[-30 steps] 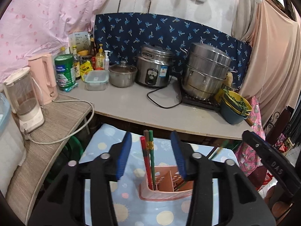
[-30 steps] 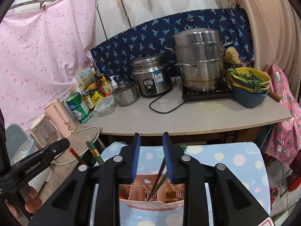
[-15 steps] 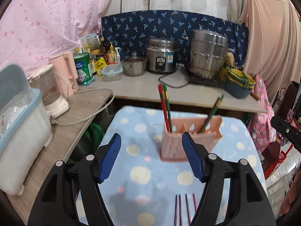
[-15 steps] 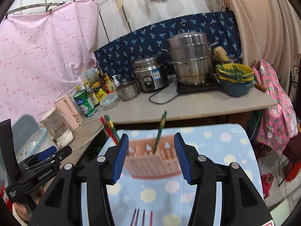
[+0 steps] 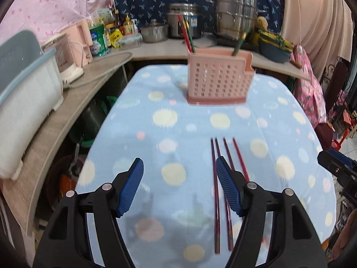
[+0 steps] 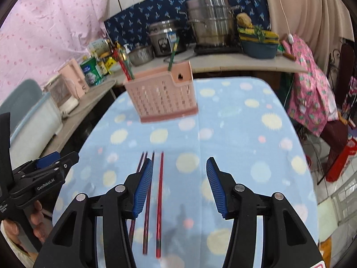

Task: Organize utensils
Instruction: 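Move both open tools back to the remaining dark red chopsticks, then grasp a dark red chopstick with the right tool while the left tool grasps another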

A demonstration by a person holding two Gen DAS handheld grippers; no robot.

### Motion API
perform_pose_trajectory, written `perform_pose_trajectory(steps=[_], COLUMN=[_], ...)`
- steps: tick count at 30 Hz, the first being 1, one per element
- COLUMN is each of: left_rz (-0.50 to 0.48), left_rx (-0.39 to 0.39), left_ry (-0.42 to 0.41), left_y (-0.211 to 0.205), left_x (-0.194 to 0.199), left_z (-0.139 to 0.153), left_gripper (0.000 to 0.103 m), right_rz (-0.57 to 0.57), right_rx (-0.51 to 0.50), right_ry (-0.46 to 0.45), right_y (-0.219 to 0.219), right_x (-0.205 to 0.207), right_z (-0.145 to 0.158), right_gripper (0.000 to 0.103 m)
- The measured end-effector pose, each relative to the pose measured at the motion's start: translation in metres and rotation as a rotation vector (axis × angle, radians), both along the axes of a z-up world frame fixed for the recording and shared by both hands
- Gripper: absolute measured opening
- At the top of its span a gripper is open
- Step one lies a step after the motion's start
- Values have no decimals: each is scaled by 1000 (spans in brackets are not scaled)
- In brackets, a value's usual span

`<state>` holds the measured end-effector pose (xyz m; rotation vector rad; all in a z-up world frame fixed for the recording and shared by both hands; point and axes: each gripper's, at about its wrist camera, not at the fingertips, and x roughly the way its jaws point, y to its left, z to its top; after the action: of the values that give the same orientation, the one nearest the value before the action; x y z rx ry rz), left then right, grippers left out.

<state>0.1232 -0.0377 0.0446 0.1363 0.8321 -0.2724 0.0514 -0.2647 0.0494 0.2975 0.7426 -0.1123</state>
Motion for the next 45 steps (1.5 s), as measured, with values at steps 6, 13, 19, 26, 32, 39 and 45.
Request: perform_pose_trajectory(steps=[6, 13, 19, 26, 32, 39, 45], left_rz=[-1, -11, -34, -49, -53, -55, -60], left_rx=[17, 19, 31, 33, 33, 10, -1], left_ry=[53, 83, 93, 117, 137, 176, 192], left_y=[6, 8, 4, 1, -1, -2, -5], left_x=[-27, -48, -60, -67, -66, -64, -63], left_z=[-34, -59, -75, -90, -98, -105, -108], left_gripper=[64, 64, 64, 64, 64, 64, 64], right_rz=[27, 74, 107, 133, 135, 131, 106], right_rx=[10, -7, -7, -13, -19, -20, -22], right_ry=[76, 125, 165, 188, 205, 213, 211], right_y=[22, 46, 63, 73, 74, 72, 67], right_x=[-27, -41, -44, -43, -40, -39, -41], right_z=[-47, -82, -104, -116, -123, -128, -128], right_gripper=[49, 39, 26, 17, 12, 8, 7])
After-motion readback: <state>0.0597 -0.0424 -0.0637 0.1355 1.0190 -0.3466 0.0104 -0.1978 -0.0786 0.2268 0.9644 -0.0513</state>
